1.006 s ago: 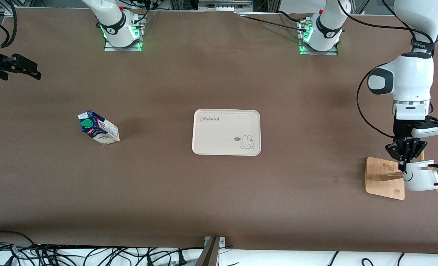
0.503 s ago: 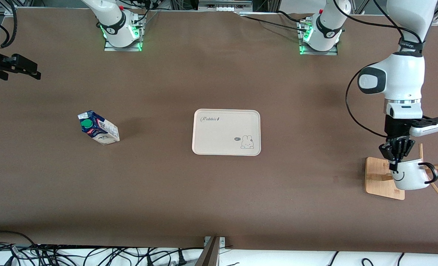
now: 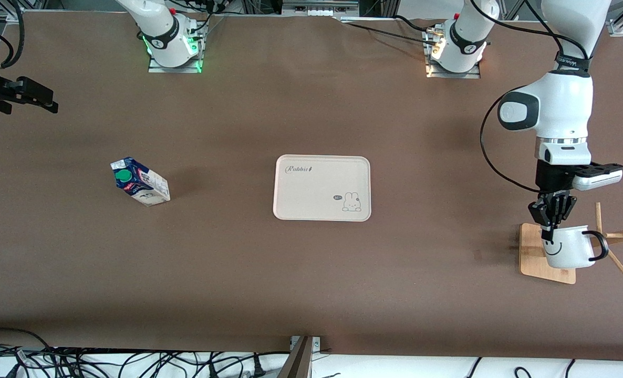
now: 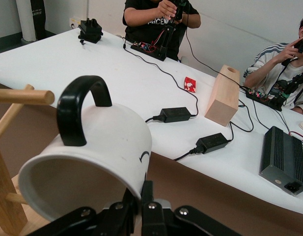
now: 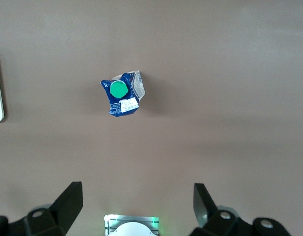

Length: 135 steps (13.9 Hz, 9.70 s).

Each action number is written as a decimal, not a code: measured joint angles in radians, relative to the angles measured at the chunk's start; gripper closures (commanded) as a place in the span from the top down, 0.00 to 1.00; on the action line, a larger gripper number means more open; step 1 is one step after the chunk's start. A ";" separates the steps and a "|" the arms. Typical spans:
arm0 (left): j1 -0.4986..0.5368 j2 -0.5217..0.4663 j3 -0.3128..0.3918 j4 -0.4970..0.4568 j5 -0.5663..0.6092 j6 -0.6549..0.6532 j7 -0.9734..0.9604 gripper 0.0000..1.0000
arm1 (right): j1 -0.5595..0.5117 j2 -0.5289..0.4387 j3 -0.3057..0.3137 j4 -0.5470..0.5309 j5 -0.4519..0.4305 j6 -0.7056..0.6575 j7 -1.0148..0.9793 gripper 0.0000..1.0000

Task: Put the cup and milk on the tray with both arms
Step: 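Lift the white mug off the stand with the left gripper, then carry the mug over the tray and lower it with the left gripper, then open the left gripper while the right gripper grasps the milk carton, then lift the carton with the right gripper while the left gripper withdraws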

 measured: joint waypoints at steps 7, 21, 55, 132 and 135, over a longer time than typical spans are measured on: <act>-0.059 -0.005 -0.033 -0.074 0.000 -0.015 0.000 0.00 | 0.000 0.000 0.000 0.000 0.000 0.000 0.000 1.00; -0.099 -0.122 -0.099 0.111 0.310 -0.956 0.024 0.00 | 0.000 0.001 -0.001 0.000 0.000 0.000 0.000 1.00; -0.520 0.349 -0.184 0.805 0.549 -1.787 -0.522 0.00 | -0.001 0.001 -0.002 0.000 0.000 -0.001 0.000 1.00; -0.060 -0.056 0.096 0.754 0.495 -1.882 0.073 1.00 | 0.200 0.270 0.113 -0.100 0.004 0.362 0.149 0.32; -0.060 -0.056 0.105 0.754 0.495 -1.918 0.073 1.00 | 0.324 0.284 0.118 -0.052 0.050 0.356 0.349 0.32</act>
